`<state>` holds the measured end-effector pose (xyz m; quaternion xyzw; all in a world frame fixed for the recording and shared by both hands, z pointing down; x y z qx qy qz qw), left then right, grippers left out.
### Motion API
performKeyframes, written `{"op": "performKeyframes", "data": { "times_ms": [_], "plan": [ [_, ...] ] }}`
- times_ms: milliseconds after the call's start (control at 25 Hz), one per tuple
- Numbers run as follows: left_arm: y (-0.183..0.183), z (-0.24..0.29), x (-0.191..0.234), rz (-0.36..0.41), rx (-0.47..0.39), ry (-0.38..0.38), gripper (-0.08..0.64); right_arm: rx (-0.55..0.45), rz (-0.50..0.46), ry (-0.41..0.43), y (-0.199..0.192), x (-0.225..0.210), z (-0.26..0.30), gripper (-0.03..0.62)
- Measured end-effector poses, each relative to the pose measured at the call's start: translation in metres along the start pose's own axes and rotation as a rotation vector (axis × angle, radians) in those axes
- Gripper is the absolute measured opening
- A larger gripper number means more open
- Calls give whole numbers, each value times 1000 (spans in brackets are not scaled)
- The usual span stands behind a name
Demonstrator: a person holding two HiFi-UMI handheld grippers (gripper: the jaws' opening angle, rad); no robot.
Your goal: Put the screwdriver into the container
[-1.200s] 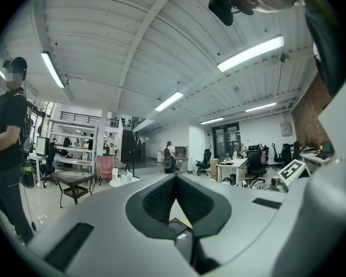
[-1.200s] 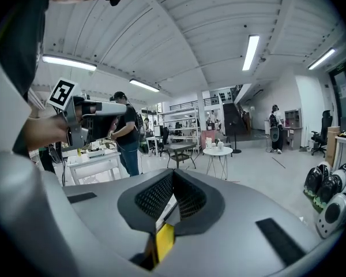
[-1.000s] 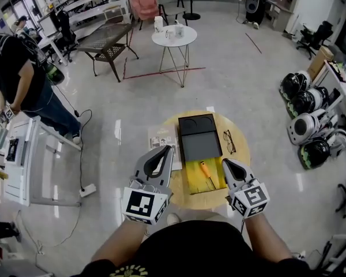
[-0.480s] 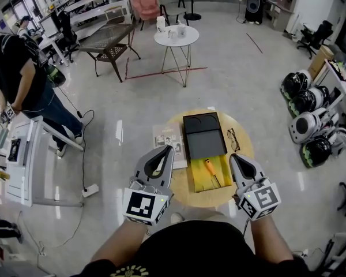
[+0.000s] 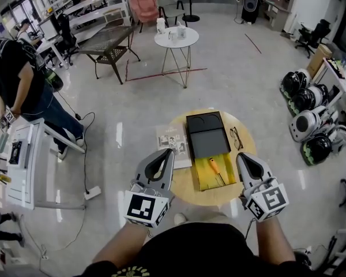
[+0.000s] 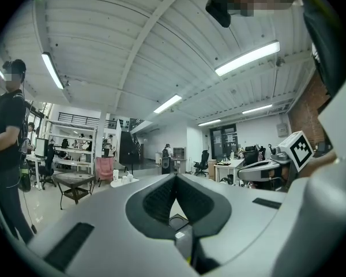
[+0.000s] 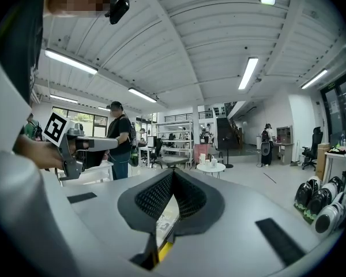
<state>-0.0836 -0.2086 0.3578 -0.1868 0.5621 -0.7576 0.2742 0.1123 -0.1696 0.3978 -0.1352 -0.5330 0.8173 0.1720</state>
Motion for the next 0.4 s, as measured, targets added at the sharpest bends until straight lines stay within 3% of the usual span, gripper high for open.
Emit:
{"op": "performKeyframes", "data": {
  "times_ms": [400],
  "plan": [
    [-6,-30,15,-2,-17,7,15,-18,8,17,10,34,-5,14]
  ]
}}
Point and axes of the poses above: the fingertips, and each gripper's own axes: z forward along the fingers, x to its left, y out of its top, the point moved 1 cm from there along -z, backward along the fingers, and after that the axes turned 13 degrees about x, right-handed, at the moved point
